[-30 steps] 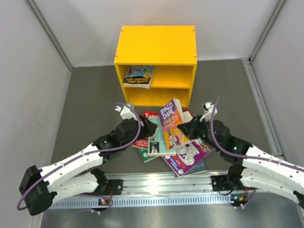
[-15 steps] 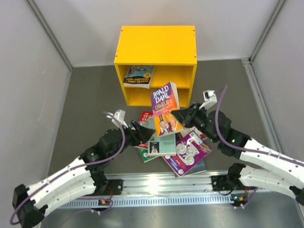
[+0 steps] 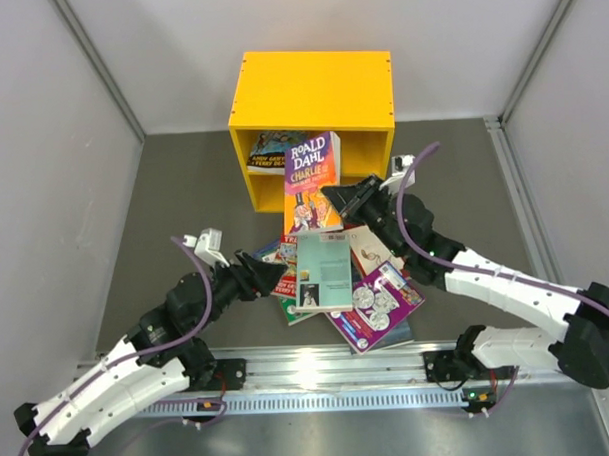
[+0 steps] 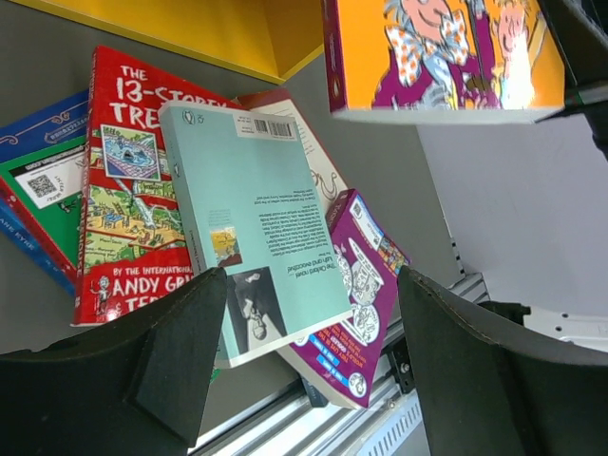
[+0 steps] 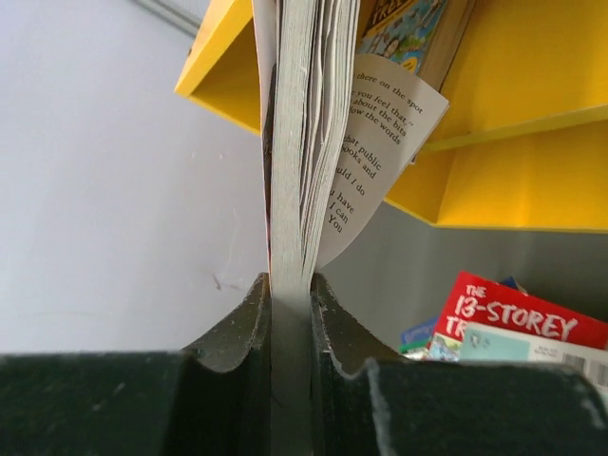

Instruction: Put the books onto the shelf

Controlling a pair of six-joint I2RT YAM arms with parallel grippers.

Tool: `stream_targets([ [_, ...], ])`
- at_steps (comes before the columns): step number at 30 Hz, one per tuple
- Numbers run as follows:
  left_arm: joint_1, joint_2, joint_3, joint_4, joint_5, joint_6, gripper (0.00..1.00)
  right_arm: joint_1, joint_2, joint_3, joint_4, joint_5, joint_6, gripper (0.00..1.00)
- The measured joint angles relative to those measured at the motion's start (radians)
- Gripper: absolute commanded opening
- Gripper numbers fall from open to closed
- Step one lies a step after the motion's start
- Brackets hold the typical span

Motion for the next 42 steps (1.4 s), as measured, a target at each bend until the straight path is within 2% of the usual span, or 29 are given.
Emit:
stream_targets([
  [8,0.000,-0.068,0.022,-0.098,-0.012,0.020,0.78,-0.037,0.099,-0.004,0.140,-0.043,0.124,0.00],
  [14,0.000,-0.125,0.022,-0.146,-0.027,0.021,0.78,-0.069,0.118,-0.111,0.340,-0.074,0.243,0.00],
  [22,0.000,-0.175,0.022,-0.220,-0.032,0.021,0.78,-0.151,0.190,-0.134,0.450,-0.075,0.321,0.00],
  [33,0.000,-0.212,0.022,-0.283,-0.069,0.031,0.80,-0.161,0.369,0.042,0.523,-0.097,0.352,0.00],
  [42,0.000,-0.212,0.022,-0.299,-0.085,0.035,0.80,-0.190,0.585,0.248,0.526,-0.153,0.376,0.00],
])
